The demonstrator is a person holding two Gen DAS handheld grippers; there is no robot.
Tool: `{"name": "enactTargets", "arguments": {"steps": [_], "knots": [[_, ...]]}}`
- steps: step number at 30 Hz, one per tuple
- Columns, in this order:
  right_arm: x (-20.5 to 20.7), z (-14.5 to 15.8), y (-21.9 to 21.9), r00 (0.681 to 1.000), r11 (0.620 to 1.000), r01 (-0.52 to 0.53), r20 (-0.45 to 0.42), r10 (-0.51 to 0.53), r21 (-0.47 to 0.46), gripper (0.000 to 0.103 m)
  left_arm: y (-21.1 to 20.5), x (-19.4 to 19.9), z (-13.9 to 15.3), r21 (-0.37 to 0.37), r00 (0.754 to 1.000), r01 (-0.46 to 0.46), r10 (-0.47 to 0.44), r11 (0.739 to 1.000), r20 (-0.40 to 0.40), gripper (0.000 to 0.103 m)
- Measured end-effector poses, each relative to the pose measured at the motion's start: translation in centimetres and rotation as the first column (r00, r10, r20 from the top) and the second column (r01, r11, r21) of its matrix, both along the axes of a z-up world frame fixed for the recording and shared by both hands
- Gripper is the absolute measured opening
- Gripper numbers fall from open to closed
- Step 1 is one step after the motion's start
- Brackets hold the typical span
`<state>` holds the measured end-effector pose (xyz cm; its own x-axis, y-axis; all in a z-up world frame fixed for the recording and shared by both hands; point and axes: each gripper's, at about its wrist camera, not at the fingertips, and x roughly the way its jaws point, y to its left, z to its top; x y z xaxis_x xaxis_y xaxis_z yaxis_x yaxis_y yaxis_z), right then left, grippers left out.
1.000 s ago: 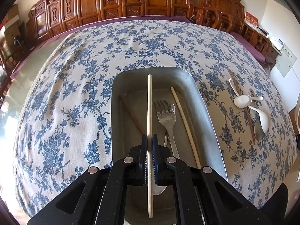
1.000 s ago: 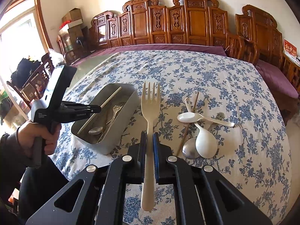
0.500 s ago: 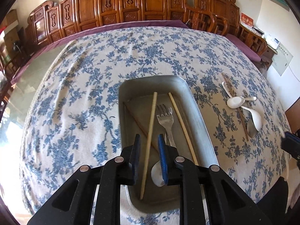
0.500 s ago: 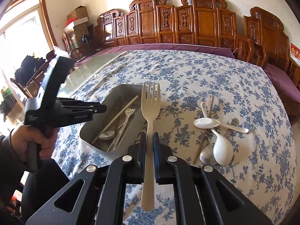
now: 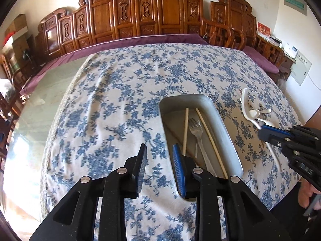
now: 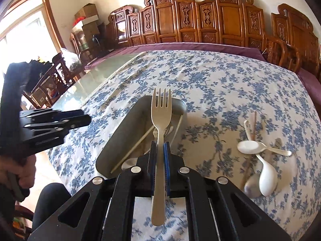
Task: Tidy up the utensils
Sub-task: 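Lower the white plastic fork into the grey tray and open the right gripper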
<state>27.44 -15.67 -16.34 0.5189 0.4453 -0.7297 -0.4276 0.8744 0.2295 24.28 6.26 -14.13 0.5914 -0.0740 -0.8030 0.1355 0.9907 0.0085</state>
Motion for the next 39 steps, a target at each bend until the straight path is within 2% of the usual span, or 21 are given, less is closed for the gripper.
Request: {"name": "enactTargets", "arguments": {"steps": [10, 22, 31, 39], "knots": [[2.4, -1.3, 3.9, 0.999, 0.999, -0.018, -0.033, 0.017, -0.029, 0.009, 2.2, -1.2, -0.7, -0.016, 1.0, -0.015, 0.015, 1.0, -0.008, 0.027], [4.3, -4.6, 7.6, 0.995, 0.997, -0.036, -0.096, 0.029, -0.069, 0.009, 4.0, -2.0, -2.5, -0.042, 0.999, -0.038, 0.036, 0.998, -0.036, 0.027], [4.7, -6.1, 8.5, 0.991, 0.996, -0.046, -0.131, 0.036, -0.072, 0.01, 4.0, -2.0, -3.1, -0.038, 0.998, -0.034, 0.033, 0.999, -0.047, 0.027], [4.1, -5.4, 7.7, 0.993, 0.997, -0.059, -0.104, 0.053, -0.054, 0.01, 3.4, -2.2, -3.2, -0.036, 0.999, -0.021, 0.02, 0.999, -0.047, 0.028]]}}
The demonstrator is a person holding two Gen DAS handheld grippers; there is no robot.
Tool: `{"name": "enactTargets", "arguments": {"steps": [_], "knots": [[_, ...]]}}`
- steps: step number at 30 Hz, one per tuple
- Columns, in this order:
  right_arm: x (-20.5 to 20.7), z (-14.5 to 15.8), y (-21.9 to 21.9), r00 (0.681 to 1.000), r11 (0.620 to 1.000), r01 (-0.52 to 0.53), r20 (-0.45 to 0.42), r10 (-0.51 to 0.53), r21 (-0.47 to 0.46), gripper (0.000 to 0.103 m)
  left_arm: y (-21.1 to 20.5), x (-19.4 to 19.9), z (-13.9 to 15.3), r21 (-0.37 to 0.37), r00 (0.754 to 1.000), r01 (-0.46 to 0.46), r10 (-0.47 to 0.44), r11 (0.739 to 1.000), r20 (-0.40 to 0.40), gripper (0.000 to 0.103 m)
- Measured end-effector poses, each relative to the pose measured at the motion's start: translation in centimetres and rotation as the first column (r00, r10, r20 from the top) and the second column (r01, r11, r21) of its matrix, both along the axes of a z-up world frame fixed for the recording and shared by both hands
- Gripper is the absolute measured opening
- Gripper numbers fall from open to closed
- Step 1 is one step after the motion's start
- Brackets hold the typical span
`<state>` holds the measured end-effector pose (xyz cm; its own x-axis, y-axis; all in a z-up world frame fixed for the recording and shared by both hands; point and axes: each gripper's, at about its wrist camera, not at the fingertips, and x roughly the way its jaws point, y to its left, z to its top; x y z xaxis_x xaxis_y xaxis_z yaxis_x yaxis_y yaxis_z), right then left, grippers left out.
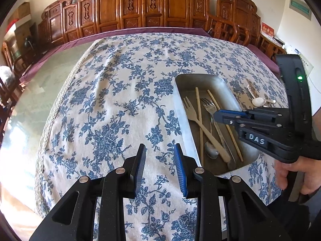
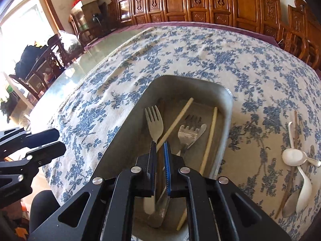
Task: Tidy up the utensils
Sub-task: 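Lower the white plastic fork into the grey tray and open the right gripper, then grasp a white plastic spoon from the pile with the right gripper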
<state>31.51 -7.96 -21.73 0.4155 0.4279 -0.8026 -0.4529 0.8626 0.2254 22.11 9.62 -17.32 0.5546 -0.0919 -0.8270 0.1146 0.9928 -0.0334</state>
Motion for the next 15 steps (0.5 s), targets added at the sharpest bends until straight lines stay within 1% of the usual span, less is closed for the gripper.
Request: {"name": "enactTargets", "arguments": {"steps": [2, 6, 10, 13, 14, 15], "knots": [[-0.6, 0.6, -1.1, 1.0, 1.0, -0.001, 0.02, 0.001, 0.006, 0.01, -0.4, -0.2, 0.1, 0.001, 1.0, 0.006, -0.006, 1.0, 0.006, 0.033], [-1.5, 1.7, -3.8, 0.998, 1.0, 0.0, 0.066, 0.001, -0.009, 0.01, -1.5, -0.5, 0.5, -0.004, 1.0, 0.021, -0.021, 1.0, 0.014, 0.033], [-1.9, 2.7, -7.7, 0.995, 0.999, 0.016, 0.098, -0.012, -0.042, 0.01, -3.4, -0.6, 0.7, -0.004, 0.999, 0.048, -0.048, 0.999, 0.022, 0.042], [-1.7, 3.0, -10.8, 0.993, 0.996, 0.04, 0.118, -0.031, -0.079, 0.01, -4.8, -0.4, 0.7, -0.005, 0.998, 0.066, -0.066, 0.998, 0.017, 0.045], [-1.5, 3.0, -11.8, 0.992, 0.994, 0.051, 0.122, -0.039, -0.093, 0.011, -5.2, -0.3, 0.7, -0.007, 0.997, 0.071, -0.071, 0.997, 0.017, 0.047], [-1.3, 3.0, -12.7, 0.991, 0.993, 0.061, 0.124, -0.048, -0.102, 0.014, -5.6, -0.3, 0.7, -0.007, 0.997, 0.074, -0.074, 0.997, 0.018, 0.047]]}}
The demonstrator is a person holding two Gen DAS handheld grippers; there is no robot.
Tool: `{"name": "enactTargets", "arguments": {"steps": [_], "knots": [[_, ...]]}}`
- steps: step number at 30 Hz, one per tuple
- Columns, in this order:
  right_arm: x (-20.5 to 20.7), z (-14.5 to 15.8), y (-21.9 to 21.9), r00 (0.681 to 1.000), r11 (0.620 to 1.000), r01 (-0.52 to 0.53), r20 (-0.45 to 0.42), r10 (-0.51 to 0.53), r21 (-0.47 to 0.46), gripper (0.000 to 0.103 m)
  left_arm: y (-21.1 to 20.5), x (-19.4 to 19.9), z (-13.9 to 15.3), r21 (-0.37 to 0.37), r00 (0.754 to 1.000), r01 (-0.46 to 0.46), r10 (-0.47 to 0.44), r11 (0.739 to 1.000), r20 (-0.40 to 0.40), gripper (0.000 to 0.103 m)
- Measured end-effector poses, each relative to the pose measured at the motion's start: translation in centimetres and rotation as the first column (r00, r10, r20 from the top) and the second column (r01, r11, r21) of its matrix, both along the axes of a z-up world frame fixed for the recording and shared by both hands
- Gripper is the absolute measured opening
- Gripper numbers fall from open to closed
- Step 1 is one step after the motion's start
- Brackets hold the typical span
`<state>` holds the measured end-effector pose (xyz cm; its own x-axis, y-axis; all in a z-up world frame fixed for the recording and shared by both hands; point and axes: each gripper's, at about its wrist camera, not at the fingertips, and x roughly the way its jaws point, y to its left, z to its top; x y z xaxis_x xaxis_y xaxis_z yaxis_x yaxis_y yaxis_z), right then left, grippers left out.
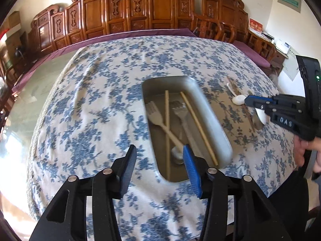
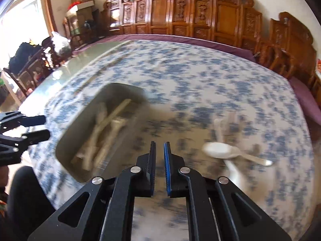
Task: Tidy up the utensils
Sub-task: 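Grasp a white plastic spoon from the pile with the right gripper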
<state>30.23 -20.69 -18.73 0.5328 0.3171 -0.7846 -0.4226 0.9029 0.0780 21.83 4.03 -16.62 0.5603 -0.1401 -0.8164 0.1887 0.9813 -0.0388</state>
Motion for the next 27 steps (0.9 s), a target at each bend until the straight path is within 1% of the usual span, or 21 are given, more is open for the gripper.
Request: {"name": "enactTargets", "arguments": {"steps": [3, 9, 10, 12, 13, 21, 24, 27], "knots": [[0.9, -0.1, -3.6, 0.999, 0.999, 0.037, 0.003, -0.037, -0.025, 0.018, -1.5, 0.2, 0.1, -0.011, 1.0, 0.014, -0.014, 1.0, -0.001, 0.047], [2.9, -1.2, -8.4, 0.998, 0.997, 0.059, -0.007, -0.059, -0.055, 0.019, -3.9, 0.9, -0.2, -0.026, 0.999, 0.03, -0.031, 0.999, -0.011, 0.048], [3.1, -1.5, -8.8, 0.998, 0.997, 0.056, -0.01, -0.057, -0.058, 0.022, -4.4, 1.2, -0.3, -0.031, 0.999, 0.034, -0.034, 0.999, -0.015, 0.048], [3.6, -2.1, -9.6, 0.999, 0.996, 0.05, -0.019, -0.051, -0.068, 0.033, -5.1, 1.6, -0.6, -0.04, 0.999, 0.038, -0.038, 0.999, -0.022, 0.048], [4.0, -2.6, -10.0, 0.999, 0.996, 0.047, -0.023, -0.049, -0.077, 0.033, -5.3, 1.8, -0.6, -0.043, 0.999, 0.039, -0.04, 0.998, -0.024, 0.048], [6.2, -5.8, -11.0, 0.997, 0.991, 0.003, -0.07, -0.013, -0.137, 0.034, -7.6, 3.2, -1.1, -0.078, 0.997, 0.058, -0.061, 0.995, -0.038, 0.048], [6.8, -6.3, -10.8, 0.997, 0.987, -0.023, -0.071, 0.012, -0.157, 0.034, -8.3, 3.7, -1.2, -0.081, 0.997, 0.064, -0.068, 0.995, -0.04, 0.048], [7.3, -6.8, -10.1, 0.996, 0.978, -0.068, -0.071, 0.055, -0.199, 0.034, -8.9, 4.2, -1.4, -0.079, 0.996, 0.074, -0.078, 0.994, -0.042, 0.048]]}}
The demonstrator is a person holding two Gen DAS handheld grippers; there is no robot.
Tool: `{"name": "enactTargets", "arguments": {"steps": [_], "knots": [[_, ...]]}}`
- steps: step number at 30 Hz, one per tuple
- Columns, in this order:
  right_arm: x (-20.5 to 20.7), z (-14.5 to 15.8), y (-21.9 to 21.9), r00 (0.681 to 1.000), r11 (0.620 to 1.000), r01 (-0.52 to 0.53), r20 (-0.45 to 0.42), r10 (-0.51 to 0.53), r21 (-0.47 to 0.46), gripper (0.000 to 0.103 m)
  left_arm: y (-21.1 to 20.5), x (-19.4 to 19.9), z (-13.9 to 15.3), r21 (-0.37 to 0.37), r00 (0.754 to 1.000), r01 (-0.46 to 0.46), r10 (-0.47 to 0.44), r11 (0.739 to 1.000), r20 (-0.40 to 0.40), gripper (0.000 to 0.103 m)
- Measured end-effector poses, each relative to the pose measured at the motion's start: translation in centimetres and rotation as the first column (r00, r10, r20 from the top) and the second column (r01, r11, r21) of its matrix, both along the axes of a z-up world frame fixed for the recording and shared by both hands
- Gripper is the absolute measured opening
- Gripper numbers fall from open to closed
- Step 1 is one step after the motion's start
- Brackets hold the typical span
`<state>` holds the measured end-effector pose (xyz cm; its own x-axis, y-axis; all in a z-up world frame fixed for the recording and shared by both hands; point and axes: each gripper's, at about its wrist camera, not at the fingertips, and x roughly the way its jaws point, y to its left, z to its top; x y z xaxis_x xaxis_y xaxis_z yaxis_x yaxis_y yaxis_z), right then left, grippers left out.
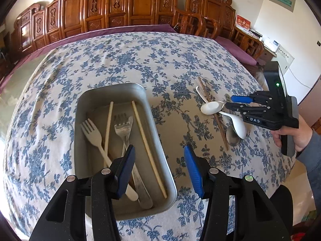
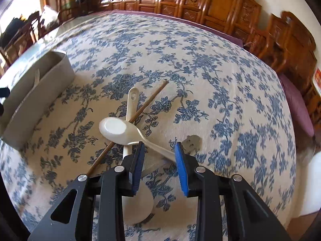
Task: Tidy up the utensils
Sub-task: 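Grasp a white plastic spoon from the pile with the right gripper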
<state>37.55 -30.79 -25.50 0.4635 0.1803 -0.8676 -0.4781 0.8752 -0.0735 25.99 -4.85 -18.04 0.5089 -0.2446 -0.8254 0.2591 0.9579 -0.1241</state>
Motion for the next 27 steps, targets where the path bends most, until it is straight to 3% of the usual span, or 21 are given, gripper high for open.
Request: {"name": "enactTargets", "arguments": {"steps": [10, 14, 16, 21, 27], "knots": [[1.4, -1.1, 1.0, 0.997, 0.997, -0.069, -0.022, 0.069, -0.028, 0.034, -0.7, 0.3, -0.4, -0.008, 1.0, 0.015, -0.015, 1.0, -0.013, 0.048], [1.8, -1.2, 0.9, 0.998, 0.999, -0.052, -0.04, 0.051, -0.006, 0.034, -0.9, 0.2, -0.4, -0.013, 1.0, 0.018, -0.018, 1.0, -0.015, 0.048], [1.8, -1.2, 0.7, 0.998, 0.999, -0.05, -0.047, 0.05, 0.004, 0.031, -0.9, 0.2, -0.4, -0.013, 1.0, 0.018, -0.018, 1.0, -0.017, 0.048], [1.4, -1.2, 0.6, 0.997, 0.999, -0.05, -0.065, 0.051, 0.013, 0.005, -1.2, 0.0, -0.3, -0.016, 1.0, 0.019, -0.019, 1.0, -0.015, 0.048], [0.1, 0.4, -0.3, 0.999, 0.998, -0.025, -0.034, 0.027, 0.059, 0.004, -2.0, -0.2, -0.3, -0.013, 1.0, 0.026, -0.026, 1.0, -0.016, 0.048]]}}
